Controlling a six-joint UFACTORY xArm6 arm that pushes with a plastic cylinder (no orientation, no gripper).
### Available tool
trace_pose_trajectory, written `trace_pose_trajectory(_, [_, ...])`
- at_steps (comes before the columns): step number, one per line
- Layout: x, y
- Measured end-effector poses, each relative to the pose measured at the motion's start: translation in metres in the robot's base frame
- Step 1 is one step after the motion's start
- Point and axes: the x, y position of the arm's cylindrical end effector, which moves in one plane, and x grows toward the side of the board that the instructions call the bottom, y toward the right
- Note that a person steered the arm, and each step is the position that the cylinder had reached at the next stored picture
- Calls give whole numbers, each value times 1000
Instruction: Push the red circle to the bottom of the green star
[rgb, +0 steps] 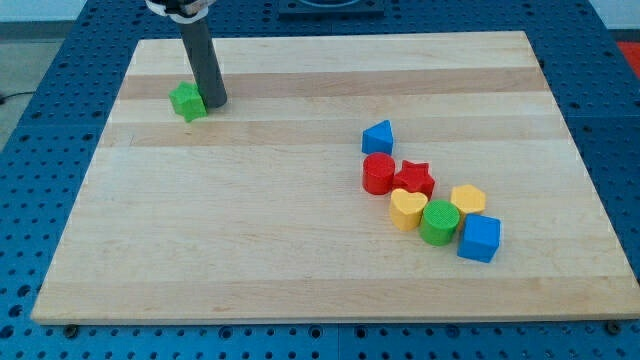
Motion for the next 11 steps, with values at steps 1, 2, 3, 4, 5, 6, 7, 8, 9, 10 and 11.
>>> trace_pose_trajectory(1, [0, 2])
trace_pose_trajectory(2, [0, 31])
trace_pose_trajectory(3, [0, 67])
trace_pose_trajectory(4, [0, 87])
trace_pose_trajectory(5, [0, 125])
trace_pose_trajectory(6, [0, 152])
trace_pose_trajectory(7, [0, 152])
trace_pose_trajectory(8, [6, 168])
trace_pose_trajectory(9, [3, 198])
trace_pose_trajectory(10, [3, 237])
trace_pose_trajectory(11, [4, 241])
